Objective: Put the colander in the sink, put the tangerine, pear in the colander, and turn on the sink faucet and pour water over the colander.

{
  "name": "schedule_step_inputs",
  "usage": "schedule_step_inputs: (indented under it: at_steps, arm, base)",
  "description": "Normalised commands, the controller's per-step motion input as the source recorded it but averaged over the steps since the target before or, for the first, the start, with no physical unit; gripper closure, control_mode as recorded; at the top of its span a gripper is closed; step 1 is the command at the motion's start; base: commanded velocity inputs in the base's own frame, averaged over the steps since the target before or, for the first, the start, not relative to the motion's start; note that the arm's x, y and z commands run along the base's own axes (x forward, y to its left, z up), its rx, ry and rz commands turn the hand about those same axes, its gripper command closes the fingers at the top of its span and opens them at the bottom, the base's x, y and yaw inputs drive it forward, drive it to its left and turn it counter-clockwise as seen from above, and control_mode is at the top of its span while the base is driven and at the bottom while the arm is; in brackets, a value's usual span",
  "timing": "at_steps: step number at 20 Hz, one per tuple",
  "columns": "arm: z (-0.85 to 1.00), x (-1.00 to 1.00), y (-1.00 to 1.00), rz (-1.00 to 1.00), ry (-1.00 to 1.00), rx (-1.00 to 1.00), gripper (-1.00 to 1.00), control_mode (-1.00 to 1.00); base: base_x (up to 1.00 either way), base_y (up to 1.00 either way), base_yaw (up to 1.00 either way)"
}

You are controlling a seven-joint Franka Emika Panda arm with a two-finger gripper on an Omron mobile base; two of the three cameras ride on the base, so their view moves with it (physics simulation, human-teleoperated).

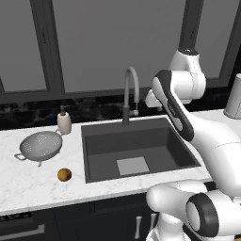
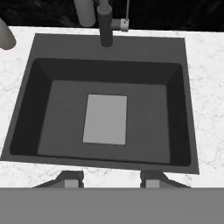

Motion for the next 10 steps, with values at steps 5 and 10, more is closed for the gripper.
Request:
schedule_step_inputs:
  at_steps: [5,10]
  arm:
    - [-0.05,-0.3,0.02,0.01,0.0,0.01,-1.0,-1.0]
    - [-0.12,-0.72,0.36,-0.01,-0.06,0.01,-1.0,-1.0]
  base:
    - [0.0,0.0,0.0]
    - [0.0,0.0,0.0]
